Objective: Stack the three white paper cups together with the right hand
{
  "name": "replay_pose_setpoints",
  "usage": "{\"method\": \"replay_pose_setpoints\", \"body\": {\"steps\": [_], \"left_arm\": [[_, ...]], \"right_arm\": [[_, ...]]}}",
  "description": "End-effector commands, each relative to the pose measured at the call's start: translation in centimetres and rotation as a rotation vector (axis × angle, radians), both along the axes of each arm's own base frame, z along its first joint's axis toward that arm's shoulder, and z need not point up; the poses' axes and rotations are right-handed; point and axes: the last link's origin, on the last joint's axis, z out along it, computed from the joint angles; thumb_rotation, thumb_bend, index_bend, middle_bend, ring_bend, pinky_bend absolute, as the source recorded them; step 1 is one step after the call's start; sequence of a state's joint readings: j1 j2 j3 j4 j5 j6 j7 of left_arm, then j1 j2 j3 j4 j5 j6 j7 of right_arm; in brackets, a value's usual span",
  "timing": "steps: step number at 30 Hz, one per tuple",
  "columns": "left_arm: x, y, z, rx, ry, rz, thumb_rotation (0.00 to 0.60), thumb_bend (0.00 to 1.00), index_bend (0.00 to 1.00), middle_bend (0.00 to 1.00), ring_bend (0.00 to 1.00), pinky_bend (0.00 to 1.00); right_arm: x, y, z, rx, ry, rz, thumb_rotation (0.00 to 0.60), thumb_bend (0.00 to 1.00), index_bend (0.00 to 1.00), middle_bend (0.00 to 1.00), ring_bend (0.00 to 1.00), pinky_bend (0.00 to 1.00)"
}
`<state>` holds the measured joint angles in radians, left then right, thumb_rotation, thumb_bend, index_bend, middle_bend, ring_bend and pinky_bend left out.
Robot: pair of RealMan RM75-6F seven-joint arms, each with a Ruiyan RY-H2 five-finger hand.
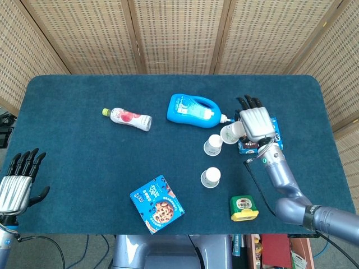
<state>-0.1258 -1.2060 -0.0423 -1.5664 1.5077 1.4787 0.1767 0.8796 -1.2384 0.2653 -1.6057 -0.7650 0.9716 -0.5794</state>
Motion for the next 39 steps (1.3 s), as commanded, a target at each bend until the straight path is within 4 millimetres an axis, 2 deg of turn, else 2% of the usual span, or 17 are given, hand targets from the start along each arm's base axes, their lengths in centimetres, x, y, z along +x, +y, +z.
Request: {"method": "replay_pose_setpoints", "body": {"steps": [1, 10, 23, 25, 27, 30, 39], "left_arm": [[0.0, 0.1, 0.0, 0.002, -0.001, 0.001, 0.600, 0.29, 0.00, 0.00, 0.00, 0.00], [0.0, 0.0, -0.1, -0.007, -0.006, -0.002, 0.600, 0.29, 0.00, 0.00, 0.00, 0.00], [0.3, 0.0, -0.6, -0.026, -0.005, -0.014, 0.600, 0.29, 0.00, 0.00, 0.00, 0.00], [0.3, -0.1, -0.5, -0.025, -0.006, -0.014, 0.600, 0.29, 0.00, 0.00, 0.00, 0.00], [0.3, -0.1, -0.5, -0.026, -0.007, -0.014, 0.600, 0.29, 0.00, 0.00, 0.00, 0.00], [0.3, 0.0, -0.6, -0.028, -0.006, -0.014, 0.600, 0.29, 0.00, 0.00, 0.00, 0.00], [0.2, 0.0, -0.5, -0.024, -0.008, -0.009, 0.600, 0.29, 0.00, 0.00, 0.00, 0.00]], "right_arm": [[0.8, 0.2, -2.1, 0.036, -0.007, 0.012, 0.600, 0.19, 0.51, 0.17, 0.02, 0.16], [1.2, 0.1, -4.3, 0.052, -0.016, 0.008, 0.600, 0.19, 0.51, 0.17, 0.02, 0.16], [1.0, -0.3, -5.8, 0.064, 0.026, 0.014, 0.600, 0.19, 0.50, 0.15, 0.02, 0.16], [0.8, -0.2, -6.0, 0.078, 0.038, 0.011, 0.600, 0.19, 0.42, 0.09, 0.01, 0.16], [0.7, -0.1, -6.3, 0.093, 0.047, 0.001, 0.600, 0.18, 0.24, 0.02, 0.00, 0.13], [0.5, -0.1, -6.4, 0.106, 0.052, -0.013, 0.600, 0.14, 0.12, 0.00, 0.00, 0.11], [1.4, 0.3, -5.6, 0.086, 0.033, 0.016, 0.600, 0.13, 0.09, 0.00, 0.00, 0.11]]}}
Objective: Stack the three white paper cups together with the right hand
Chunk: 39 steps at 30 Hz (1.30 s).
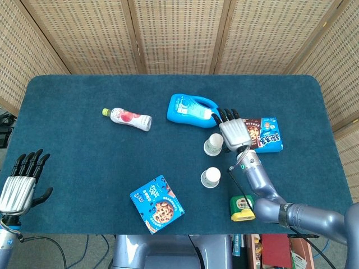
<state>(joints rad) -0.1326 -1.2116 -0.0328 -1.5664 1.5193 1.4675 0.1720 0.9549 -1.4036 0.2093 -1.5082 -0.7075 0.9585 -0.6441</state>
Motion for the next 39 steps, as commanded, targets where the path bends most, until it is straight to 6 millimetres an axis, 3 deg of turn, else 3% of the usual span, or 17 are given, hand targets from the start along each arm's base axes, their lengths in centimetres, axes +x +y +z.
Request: {"method": "replay_pose_setpoints", "body": {"steps": [1, 9, 21, 26, 39], "left_arm": [[0.0, 0.0, 0.0, 0.001, -0.001, 0.001, 0.600, 0.29, 0.00, 0.00, 0.00, 0.00], [0.0, 0.0, 0.0, -0.001, -0.005, 0.001, 0.600, 0.29, 0.00, 0.00, 0.00, 0.00], [0.0, 0.0, -0.2, -0.011, -0.002, -0.001, 0.600, 0.29, 0.00, 0.00, 0.00, 0.00], [0.1, 0.0, -0.4, -0.015, -0.001, -0.003, 0.600, 0.29, 0.00, 0.00, 0.00, 0.00], [0.2, -0.1, -0.1, -0.004, -0.004, -0.012, 0.600, 0.29, 0.00, 0.00, 0.00, 0.00]], "right_arm": [[0.5, 0.3, 0.7, -0.009, -0.009, 0.021, 0.600, 0.13, 0.10, 0.00, 0.00, 0.11], [1.3, 3.1, 3.9, -0.031, -0.062, 0.074, 0.600, 0.13, 0.34, 0.05, 0.00, 0.11], [1.0, 8.7, 4.8, 0.007, -0.097, 0.090, 0.600, 0.13, 0.37, 0.07, 0.00, 0.11], [1.1, 9.9, 4.2, 0.040, -0.135, 0.072, 0.600, 0.13, 0.37, 0.07, 0.00, 0.11], [0.8, 11.5, 0.2, 0.146, -0.143, 0.037, 0.600, 0.13, 0.36, 0.03, 0.00, 0.11]]}}
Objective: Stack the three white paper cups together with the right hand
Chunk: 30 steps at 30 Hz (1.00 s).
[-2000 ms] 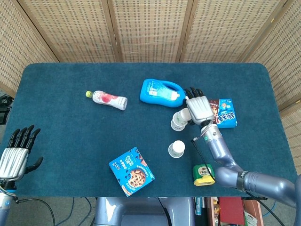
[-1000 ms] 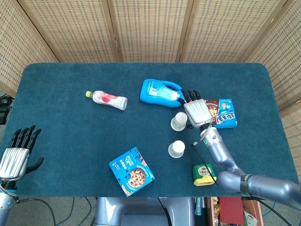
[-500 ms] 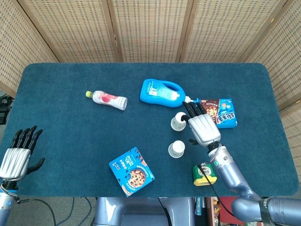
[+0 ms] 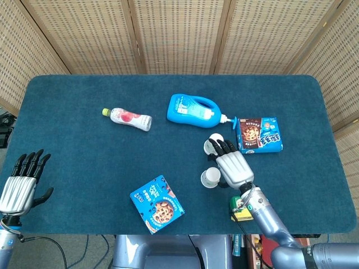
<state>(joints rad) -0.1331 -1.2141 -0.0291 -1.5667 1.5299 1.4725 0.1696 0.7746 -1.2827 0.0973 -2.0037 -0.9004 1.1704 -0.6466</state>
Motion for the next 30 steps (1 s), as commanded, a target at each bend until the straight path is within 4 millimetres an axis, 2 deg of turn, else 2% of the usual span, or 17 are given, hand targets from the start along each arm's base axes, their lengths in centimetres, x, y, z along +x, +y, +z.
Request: {"method": "replay_pose_setpoints", "body": {"steps": [1, 11, 30], "left_arm": [[0.0, 0.0, 0.0, -0.001, 0.000, -0.001, 0.600, 0.29, 0.00, 0.00, 0.00, 0.00], [0.1, 0.0, -0.1, -0.003, 0.001, -0.001, 0.600, 0.29, 0.00, 0.00, 0.00, 0.00], [0.1, 0.0, 0.0, -0.004, -0.006, -0.004, 0.600, 0.29, 0.00, 0.00, 0.00, 0.00]], "right_arm": [[-0.2, 0.2, -0.9, 0.017, 0.002, -0.007, 0.600, 0.13, 0.36, 0.03, 0.00, 0.11], [-0.7, -0.4, -2.9, 0.037, 0.005, -0.026, 0.600, 0.13, 0.35, 0.03, 0.00, 0.11], [-2.3, -1.1, -4.2, 0.045, 0.056, -0.066, 0.600, 0.13, 0.35, 0.04, 0.00, 0.11]]}}
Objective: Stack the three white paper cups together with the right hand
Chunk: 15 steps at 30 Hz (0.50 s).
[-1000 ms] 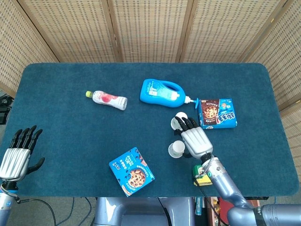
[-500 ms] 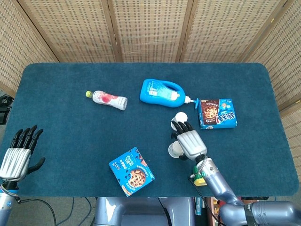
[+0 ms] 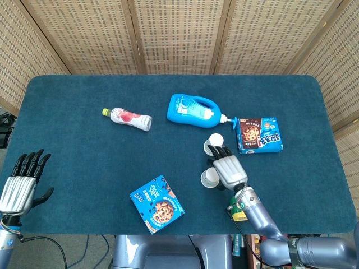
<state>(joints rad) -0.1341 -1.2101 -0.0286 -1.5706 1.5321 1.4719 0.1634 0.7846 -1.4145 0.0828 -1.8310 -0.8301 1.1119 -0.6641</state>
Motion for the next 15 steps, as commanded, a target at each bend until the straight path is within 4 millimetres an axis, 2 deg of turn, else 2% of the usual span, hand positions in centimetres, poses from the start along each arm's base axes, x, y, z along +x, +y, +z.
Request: {"method": "replay_pose_setpoints", "body": {"steps": [1, 8, 15], "left_arm": [[0.0, 0.0, 0.0, -0.002, 0.000, -0.002, 0.600, 0.29, 0.00, 0.00, 0.00, 0.00], [0.0, 0.0, 0.1, 0.001, -0.001, -0.001, 0.600, 0.29, 0.00, 0.00, 0.00, 0.00], [0.0, -0.1, 0.1, 0.003, -0.001, -0.001, 0.600, 0.29, 0.00, 0.00, 0.00, 0.00]], "right_arm": [[-0.1, -0.2, -0.1, -0.001, -0.002, -0.005, 0.600, 0.13, 0.35, 0.04, 0.00, 0.11], [-0.5, -0.4, -0.5, 0.006, -0.011, -0.020, 0.600, 0.13, 0.36, 0.05, 0.00, 0.11], [-0.8, -0.6, -1.2, 0.004, -0.016, -0.021, 0.600, 0.13, 0.45, 0.10, 0.00, 0.11]]}}
